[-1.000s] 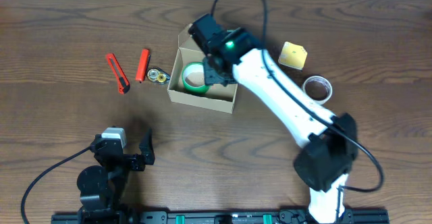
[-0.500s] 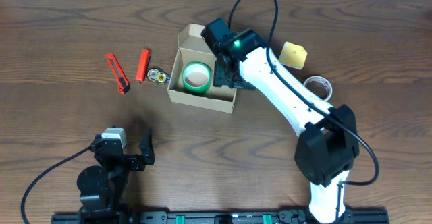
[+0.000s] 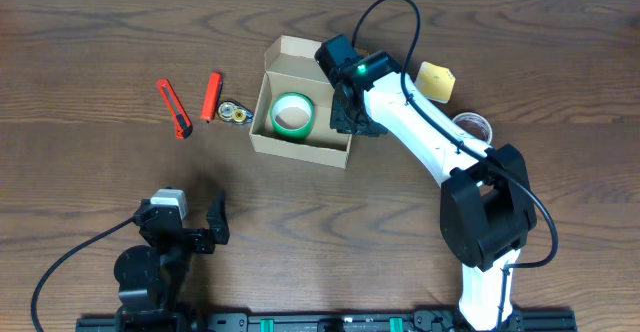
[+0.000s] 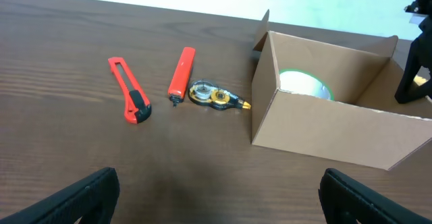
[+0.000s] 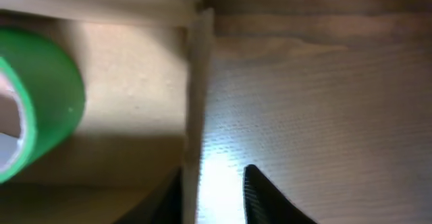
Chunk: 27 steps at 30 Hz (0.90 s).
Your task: Pack container
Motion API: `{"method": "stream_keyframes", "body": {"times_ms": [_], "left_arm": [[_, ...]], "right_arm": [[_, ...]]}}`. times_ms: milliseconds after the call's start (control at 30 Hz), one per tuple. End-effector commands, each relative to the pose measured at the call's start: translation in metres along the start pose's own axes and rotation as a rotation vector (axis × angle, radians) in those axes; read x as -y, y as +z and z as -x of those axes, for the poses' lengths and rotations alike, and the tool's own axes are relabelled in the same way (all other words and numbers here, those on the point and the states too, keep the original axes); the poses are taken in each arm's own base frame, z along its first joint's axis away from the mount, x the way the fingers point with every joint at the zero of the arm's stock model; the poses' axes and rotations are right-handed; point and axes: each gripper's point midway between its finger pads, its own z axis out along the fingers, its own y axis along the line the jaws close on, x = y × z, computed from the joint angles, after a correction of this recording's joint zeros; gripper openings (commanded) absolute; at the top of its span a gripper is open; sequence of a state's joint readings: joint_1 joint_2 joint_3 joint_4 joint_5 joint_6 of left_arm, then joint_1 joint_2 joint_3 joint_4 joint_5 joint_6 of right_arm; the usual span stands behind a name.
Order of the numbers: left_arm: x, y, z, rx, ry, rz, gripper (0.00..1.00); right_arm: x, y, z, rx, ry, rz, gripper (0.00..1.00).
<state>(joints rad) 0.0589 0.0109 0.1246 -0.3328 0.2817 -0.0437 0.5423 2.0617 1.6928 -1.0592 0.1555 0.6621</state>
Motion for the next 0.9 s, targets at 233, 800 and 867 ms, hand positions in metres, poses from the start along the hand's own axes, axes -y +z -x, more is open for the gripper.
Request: {"method": "stream_keyframes", "body": {"times_ms": [233,800,867], "left_arm": [[-0.002,0.003,-0.009,-0.017,0.009,0.004,0.95],[-0.002,0.003,-0.009,-0.017,0.009,0.004,0.95],[-0.002,0.003,-0.009,-0.017,0.008,0.004,0.95]], "right_arm": [[0.005,0.003,0.009,0.023,-0.101,-0.004,0.14],[0.015,0.005,0.016,0.026,-0.233,-0.019,0.25],[0.015,0.005,0.016,0.023,-0.231,-0.011,0.45]]}}
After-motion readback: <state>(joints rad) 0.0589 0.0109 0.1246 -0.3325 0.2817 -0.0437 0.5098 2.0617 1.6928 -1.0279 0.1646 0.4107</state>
